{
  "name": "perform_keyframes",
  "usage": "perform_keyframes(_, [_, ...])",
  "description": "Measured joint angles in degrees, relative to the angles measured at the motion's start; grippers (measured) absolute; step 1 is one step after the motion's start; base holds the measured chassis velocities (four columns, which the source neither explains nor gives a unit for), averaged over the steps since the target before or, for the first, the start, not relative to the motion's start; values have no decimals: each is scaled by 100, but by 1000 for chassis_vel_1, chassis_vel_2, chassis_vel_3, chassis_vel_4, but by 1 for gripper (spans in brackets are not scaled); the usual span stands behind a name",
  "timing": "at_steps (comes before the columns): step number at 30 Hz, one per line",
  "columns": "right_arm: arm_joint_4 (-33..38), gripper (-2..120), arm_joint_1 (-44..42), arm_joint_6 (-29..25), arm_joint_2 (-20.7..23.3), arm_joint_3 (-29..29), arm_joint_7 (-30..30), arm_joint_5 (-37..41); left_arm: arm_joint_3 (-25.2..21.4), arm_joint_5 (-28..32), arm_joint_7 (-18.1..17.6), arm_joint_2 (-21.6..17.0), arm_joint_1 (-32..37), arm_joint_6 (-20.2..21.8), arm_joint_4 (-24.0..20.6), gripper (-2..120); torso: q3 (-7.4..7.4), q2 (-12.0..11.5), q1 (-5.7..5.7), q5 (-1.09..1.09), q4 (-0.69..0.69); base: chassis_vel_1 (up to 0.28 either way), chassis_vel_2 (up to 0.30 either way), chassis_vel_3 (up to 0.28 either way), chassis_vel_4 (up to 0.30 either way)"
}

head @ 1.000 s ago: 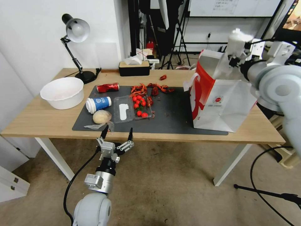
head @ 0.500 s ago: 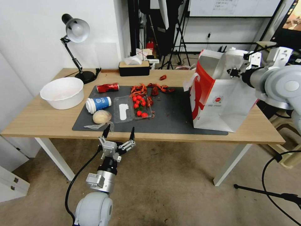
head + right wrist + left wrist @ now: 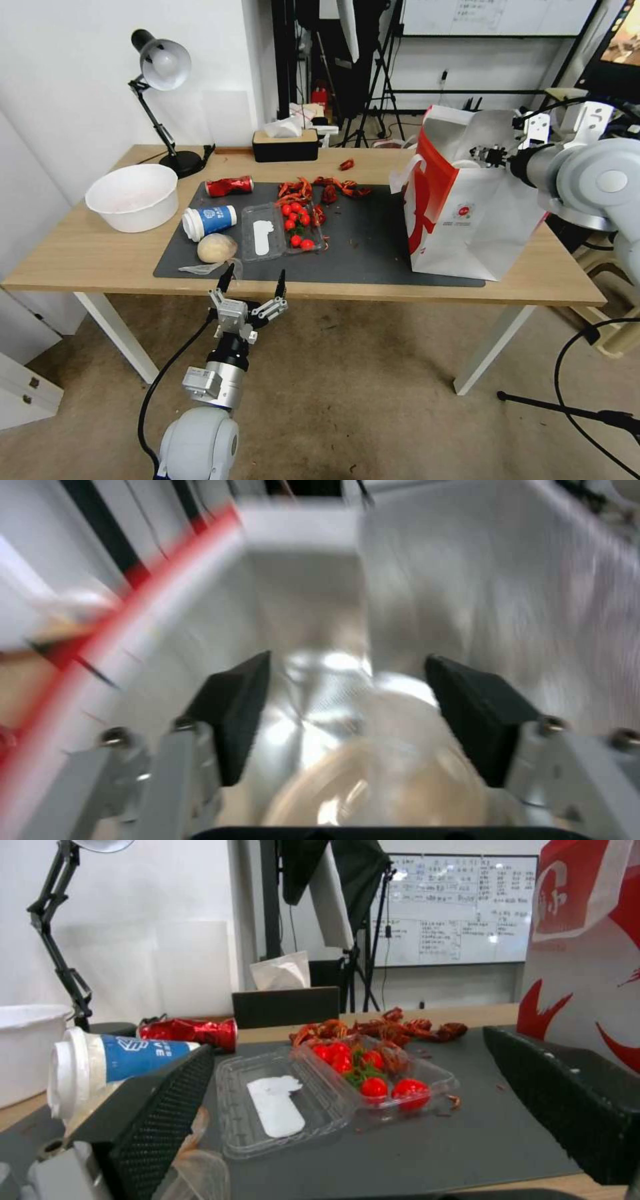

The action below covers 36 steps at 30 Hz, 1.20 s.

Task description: Pick up the trash from the table and place it into the takeout bag.

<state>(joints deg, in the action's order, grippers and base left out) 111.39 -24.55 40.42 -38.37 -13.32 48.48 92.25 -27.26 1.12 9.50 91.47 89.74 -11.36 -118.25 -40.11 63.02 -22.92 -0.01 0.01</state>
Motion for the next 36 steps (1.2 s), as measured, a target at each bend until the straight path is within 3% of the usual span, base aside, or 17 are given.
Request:
perform_keyframes(9, [635,92,-484,-1112,99,-609,-1234,-784,-12,-13,1,2,32,0,-16,100,0,0,0,0,-1,0,0,0,0])
perform_keyframes(12, [1037,100,-956,-1826,168,-815,-1796,-1488,-16,-17,1,-3,45,1,-17,100,0,1,0,1,-1,0,0,0,0])
perform_keyframes(14, [1103,100,-1044,-1941,171,-839,-1872,-1626,-16,-17,1,-3,46,1,-18,100,0,0,0,1,-1,0,0,0,0])
perform_keyframes(16, [1488,100,-1687,-2704,118,-941,-2243,-2554,-16,-19,2,-6,58,1,-36,100,1,1,0,1,-1,0,0,0,0])
perform_keyframes(22, [2009,100,-2869,-3539,-93,-1023,-2677,-3793,-44,-20,2,-17,94,0,-61,100,1,1,1,1,-3,0,0,0,0])
perform_keyframes(36, [2328,100,-4634,-4427,-1177,-811,-2843,-6075,-79,-26,-1,-13,155,-28,-83,100,0,1,1,0,0,0,0,0,0])
